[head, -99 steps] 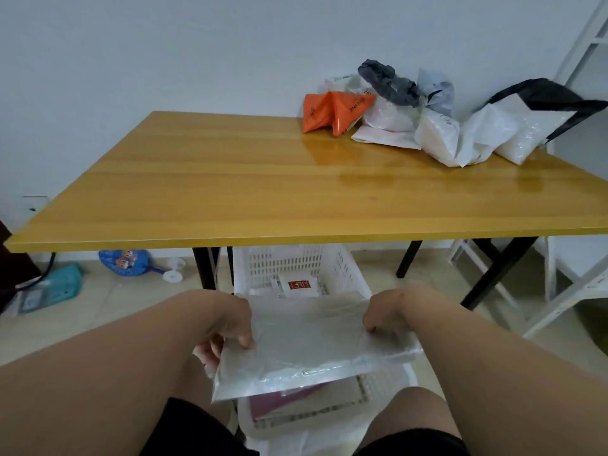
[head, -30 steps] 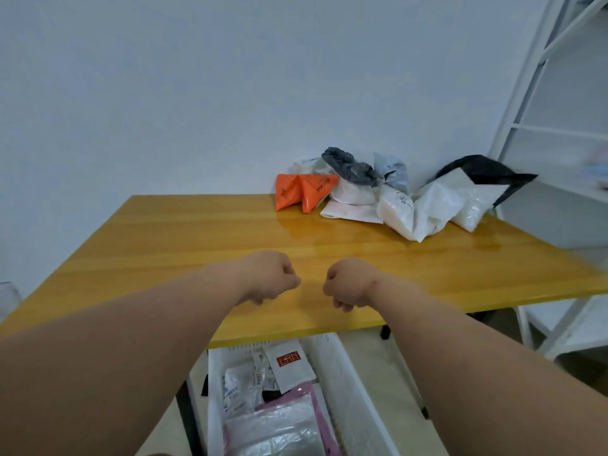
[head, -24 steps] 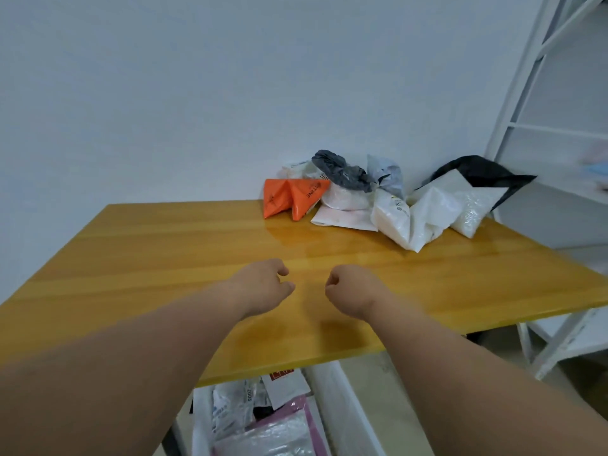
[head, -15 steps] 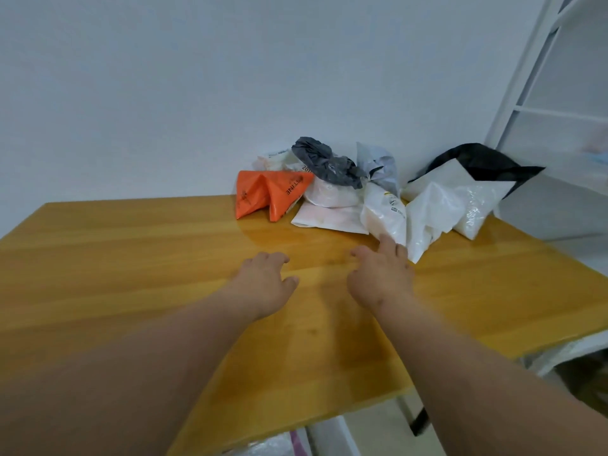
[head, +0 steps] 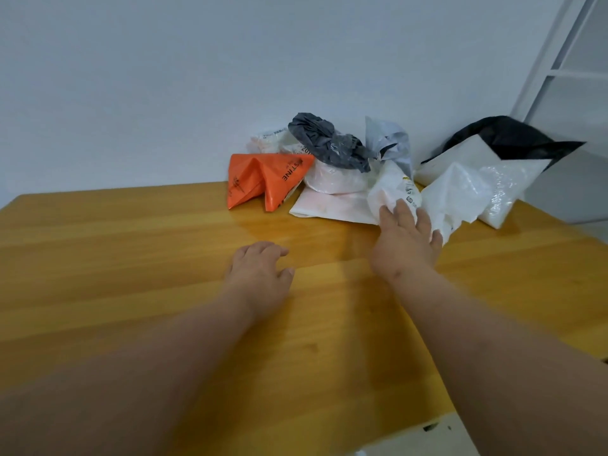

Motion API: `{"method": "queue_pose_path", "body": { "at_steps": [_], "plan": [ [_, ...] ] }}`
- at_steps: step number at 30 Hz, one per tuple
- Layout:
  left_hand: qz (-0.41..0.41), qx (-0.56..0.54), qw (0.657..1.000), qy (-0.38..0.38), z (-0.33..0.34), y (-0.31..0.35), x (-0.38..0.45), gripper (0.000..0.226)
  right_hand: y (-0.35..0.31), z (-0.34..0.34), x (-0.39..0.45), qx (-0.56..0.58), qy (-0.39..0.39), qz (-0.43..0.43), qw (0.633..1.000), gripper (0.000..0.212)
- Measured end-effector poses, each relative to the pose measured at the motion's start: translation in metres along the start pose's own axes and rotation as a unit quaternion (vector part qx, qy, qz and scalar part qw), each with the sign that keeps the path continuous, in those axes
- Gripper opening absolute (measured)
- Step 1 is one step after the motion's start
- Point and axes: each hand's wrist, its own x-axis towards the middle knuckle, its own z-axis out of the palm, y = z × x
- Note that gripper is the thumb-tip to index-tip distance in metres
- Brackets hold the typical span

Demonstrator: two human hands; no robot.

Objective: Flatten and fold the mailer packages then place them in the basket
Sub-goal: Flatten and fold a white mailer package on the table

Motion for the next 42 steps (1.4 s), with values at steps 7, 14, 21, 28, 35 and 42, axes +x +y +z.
{"method": "queue_pose_path", "body": {
  "at_steps": [7,14,21,28,35,42],
  "plan": [
    [-0.006,-0.031,0.999,0.020,-0.018,0.002,-0.019,0.044,-0.013,-0.006,-0.033,0.063,0.097,-0.101,0.988,0.062],
    [-0.010,-0.036,0.999,0.027,-0.051,-0.003,-0.057,0.048,-0.026,-0.039,-0.062,0.161,0.265,-0.135,0.941,0.048],
    [-0.019,-0.057,0.995,0.080,-0.086,-0.014,-0.092,0.052,-0.042,-0.094,-0.106,0.336,0.248,-0.111,0.902,0.043],
    [-0.003,-0.107,0.970,0.218,-0.117,-0.029,-0.126,0.070,-0.064,-0.104,-0.144,0.503,-0.006,-0.005,0.864,0.042],
    [0.038,0.057,0.993,0.094,-0.126,-0.064,-0.158,0.089,-0.084,-0.067,-0.170,0.542,-0.206,0.067,0.812,0.030],
    [0.034,0.122,0.991,-0.052,-0.106,-0.064,-0.165,0.061,-0.092,-0.044,-0.183,0.207,-0.136,-0.086,0.965,0.046]
  ]
}}
